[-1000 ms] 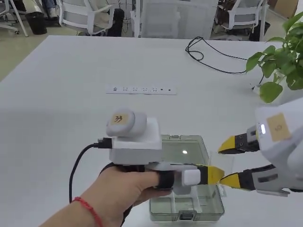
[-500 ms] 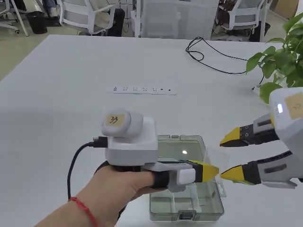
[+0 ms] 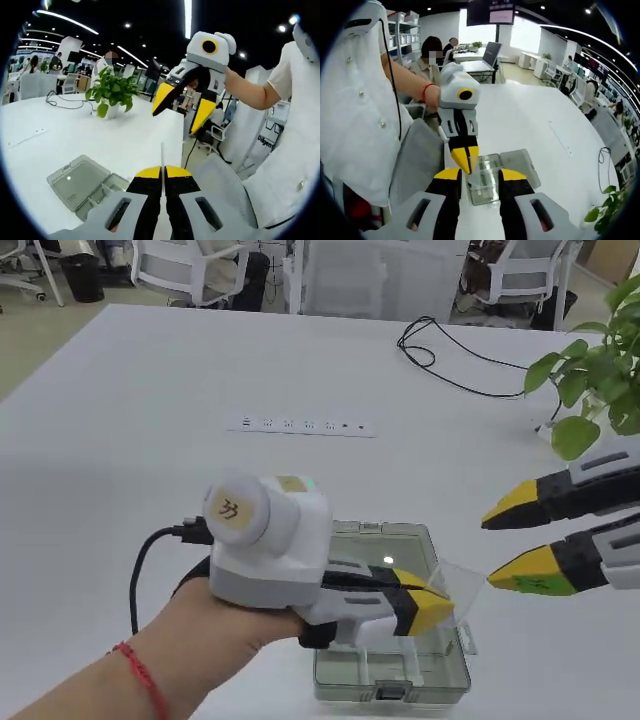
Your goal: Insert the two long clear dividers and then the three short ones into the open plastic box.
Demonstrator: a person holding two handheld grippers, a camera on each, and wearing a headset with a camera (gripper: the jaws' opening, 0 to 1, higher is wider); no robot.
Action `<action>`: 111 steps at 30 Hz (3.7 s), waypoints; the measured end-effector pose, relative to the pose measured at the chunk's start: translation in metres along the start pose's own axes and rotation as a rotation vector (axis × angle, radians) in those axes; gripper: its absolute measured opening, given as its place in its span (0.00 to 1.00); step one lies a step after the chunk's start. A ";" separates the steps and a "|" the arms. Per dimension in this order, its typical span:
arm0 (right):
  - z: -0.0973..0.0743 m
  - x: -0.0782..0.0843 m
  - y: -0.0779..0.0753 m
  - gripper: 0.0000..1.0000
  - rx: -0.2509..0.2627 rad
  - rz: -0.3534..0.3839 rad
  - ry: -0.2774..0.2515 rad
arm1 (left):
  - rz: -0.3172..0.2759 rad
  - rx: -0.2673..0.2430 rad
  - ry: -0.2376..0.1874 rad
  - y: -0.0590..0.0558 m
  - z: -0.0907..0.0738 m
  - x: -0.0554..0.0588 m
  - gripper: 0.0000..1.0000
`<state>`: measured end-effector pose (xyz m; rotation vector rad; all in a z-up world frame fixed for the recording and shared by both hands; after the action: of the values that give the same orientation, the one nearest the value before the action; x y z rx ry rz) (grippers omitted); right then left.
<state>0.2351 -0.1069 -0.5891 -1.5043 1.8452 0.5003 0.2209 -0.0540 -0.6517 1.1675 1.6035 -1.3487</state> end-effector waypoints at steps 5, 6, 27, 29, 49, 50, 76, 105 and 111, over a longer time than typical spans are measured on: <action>0.002 -0.001 0.009 0.29 -0.069 -0.008 0.000 | 0.058 0.041 0.027 -0.009 0.000 0.001 0.00; 0.003 -0.001 0.010 0.28 -0.074 -0.007 0.002 | 0.066 0.045 0.030 -0.010 0.001 0.001 0.00; 0.012 0.004 0.041 0.11 -0.222 -0.012 0.025 | 0.166 0.114 -0.006 -0.030 -0.001 -0.010 0.00; 0.013 0.005 0.041 0.08 -0.228 -0.014 0.022 | 0.169 0.116 -0.008 -0.030 -0.001 -0.011 0.00; 0.019 0.004 0.050 0.03 -0.240 -0.055 0.027 | 0.178 0.086 0.003 -0.029 -0.004 -0.004 0.00; 0.018 0.005 0.050 0.03 -0.237 -0.059 0.031 | 0.175 0.081 0.001 -0.028 -0.005 -0.003 0.00; 0.015 0.025 0.022 0.03 -0.156 -0.015 0.051 | 0.141 -0.044 0.023 -0.005 -0.038 0.013 0.18; 0.040 0.056 -0.010 0.03 -0.093 -0.046 0.161 | 0.117 -0.181 0.063 0.020 -0.076 0.047 0.80; 0.055 0.069 -0.011 0.03 -0.085 -0.094 0.220 | 0.104 -0.188 0.082 0.023 -0.078 0.059 0.95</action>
<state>0.2548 -0.1204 -0.6744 -1.7543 1.9283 0.3854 0.2253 0.0347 -0.6991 1.1872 1.6643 -1.0723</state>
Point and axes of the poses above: the centre of the closed fingertips' face, and the gripper's own axes: z roughly forward along the fingers, y roughly to its left, x roughly out of its underside, the point moved 3 cm from there along -z, roughly backward along the fingers, and after that the axes turned 8 degrees about x, right-handed, at the moved point
